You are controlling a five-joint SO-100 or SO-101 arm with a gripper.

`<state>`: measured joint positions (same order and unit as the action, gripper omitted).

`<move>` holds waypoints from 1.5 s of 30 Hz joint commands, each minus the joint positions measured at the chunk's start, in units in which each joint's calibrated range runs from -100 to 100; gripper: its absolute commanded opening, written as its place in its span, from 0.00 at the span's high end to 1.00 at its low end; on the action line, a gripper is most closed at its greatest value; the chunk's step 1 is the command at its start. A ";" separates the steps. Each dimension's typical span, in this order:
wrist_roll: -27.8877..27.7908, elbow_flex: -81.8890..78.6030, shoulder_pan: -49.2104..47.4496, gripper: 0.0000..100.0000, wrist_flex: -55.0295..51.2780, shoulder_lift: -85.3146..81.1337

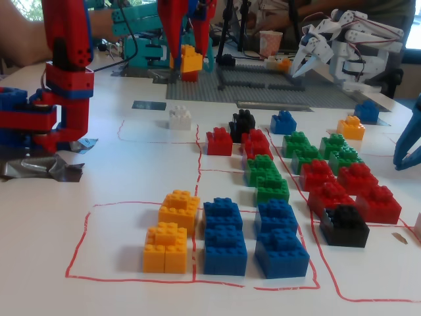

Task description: Grab the block and put it in the grey marker

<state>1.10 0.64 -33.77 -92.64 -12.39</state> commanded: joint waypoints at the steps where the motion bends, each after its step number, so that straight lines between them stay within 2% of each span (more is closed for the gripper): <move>1: 1.95 4.81 -4.21 1.00 1.56 -0.48; 10: 9.18 10.72 -15.10 1.00 5.86 12.56; 16: 11.77 18.98 -20.10 1.00 7.97 21.55; 23: 12.80 24.89 -21.18 1.00 8.13 27.82; 45: 11.62 28.70 -18.63 1.00 10.24 37.31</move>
<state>13.50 23.71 -53.46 -83.01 27.16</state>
